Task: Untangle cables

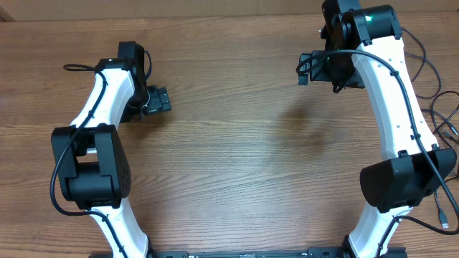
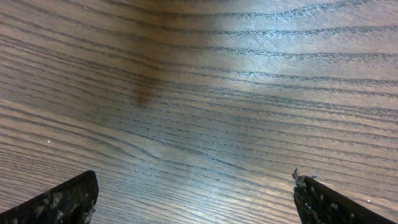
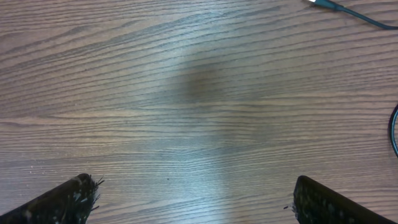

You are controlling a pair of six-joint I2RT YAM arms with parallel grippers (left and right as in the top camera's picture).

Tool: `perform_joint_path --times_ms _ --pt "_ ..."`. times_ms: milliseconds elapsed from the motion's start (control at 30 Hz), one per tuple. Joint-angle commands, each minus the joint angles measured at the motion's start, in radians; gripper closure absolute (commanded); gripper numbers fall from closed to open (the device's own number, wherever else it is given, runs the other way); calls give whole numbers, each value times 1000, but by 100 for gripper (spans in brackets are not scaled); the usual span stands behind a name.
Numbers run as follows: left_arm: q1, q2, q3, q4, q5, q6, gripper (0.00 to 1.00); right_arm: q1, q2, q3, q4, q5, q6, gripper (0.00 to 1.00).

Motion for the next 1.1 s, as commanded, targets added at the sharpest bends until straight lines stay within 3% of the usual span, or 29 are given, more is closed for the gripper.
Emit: perform_joint_path --times_ms 0,433,900,1067 --pt "-6 5 -2 1 -9 -10 0 -2 -34 6 1 1 8 0" --pt "-156 -66 -2 13 -58 -6 1 -2 -34 6 1 1 8 0" --pt "-189 -363 -17 119 47 -6 0 -2 -34 6 1 1 8 0" --pt "-230 -536 -177 275 47 -2 0 -2 -34 6 1 1 8 0"
